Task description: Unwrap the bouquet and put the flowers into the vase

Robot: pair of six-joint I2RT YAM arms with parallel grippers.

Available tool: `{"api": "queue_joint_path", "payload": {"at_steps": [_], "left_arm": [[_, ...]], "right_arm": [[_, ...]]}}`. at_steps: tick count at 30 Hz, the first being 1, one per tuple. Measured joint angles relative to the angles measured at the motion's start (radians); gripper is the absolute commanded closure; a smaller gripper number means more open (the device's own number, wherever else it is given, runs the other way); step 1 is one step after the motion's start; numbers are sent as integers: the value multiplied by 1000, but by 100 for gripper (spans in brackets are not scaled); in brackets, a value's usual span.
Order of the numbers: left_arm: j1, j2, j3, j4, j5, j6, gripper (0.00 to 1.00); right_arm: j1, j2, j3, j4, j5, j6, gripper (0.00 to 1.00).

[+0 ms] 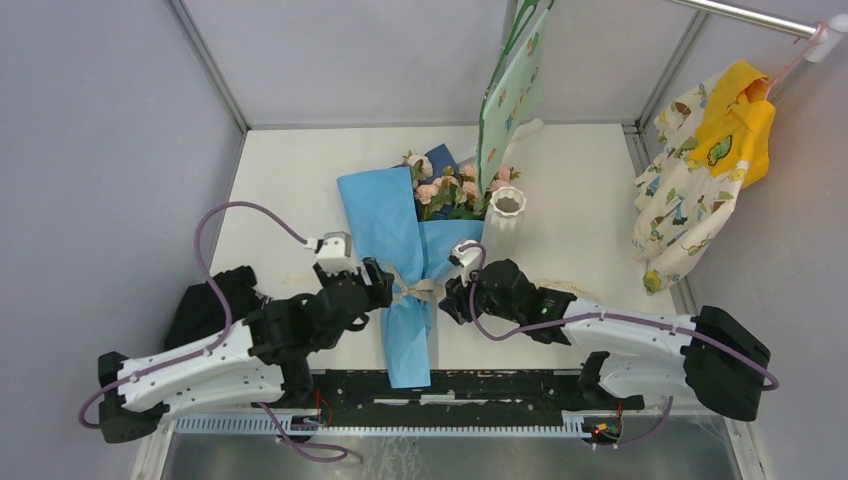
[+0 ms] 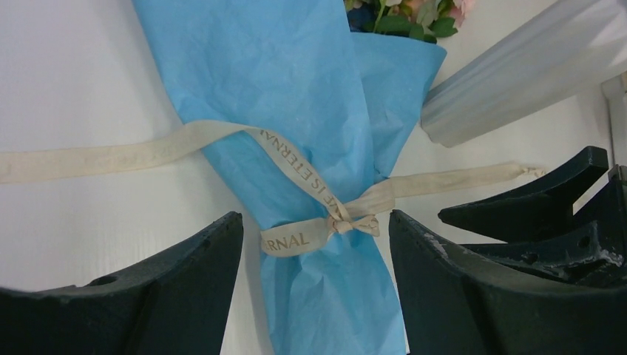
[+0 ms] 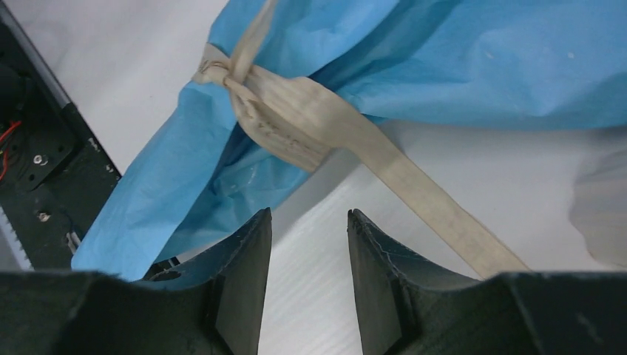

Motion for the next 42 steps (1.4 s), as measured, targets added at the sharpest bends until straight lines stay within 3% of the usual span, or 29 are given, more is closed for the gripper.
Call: {"api": "queue_joint_path", "payload": {"at_steps": [8, 14, 21, 34, 42], "left_arm": [[0, 185, -98, 148, 110, -24, 24], [0, 172, -167, 153, 145, -71, 25], [0, 115, -208, 158, 142, -95, 28], [0, 286, -211, 224, 96, -93, 35], [0, 343, -210, 282, 33, -89, 31]], "right_arm": [[17, 96, 14, 85, -90, 2, 58], [29, 140, 41, 122, -110, 2, 58], [32, 184, 62, 145, -112, 2, 61], [33, 271, 96, 157, -95, -1, 68], [33, 321, 142, 163, -76, -2, 73]]}}
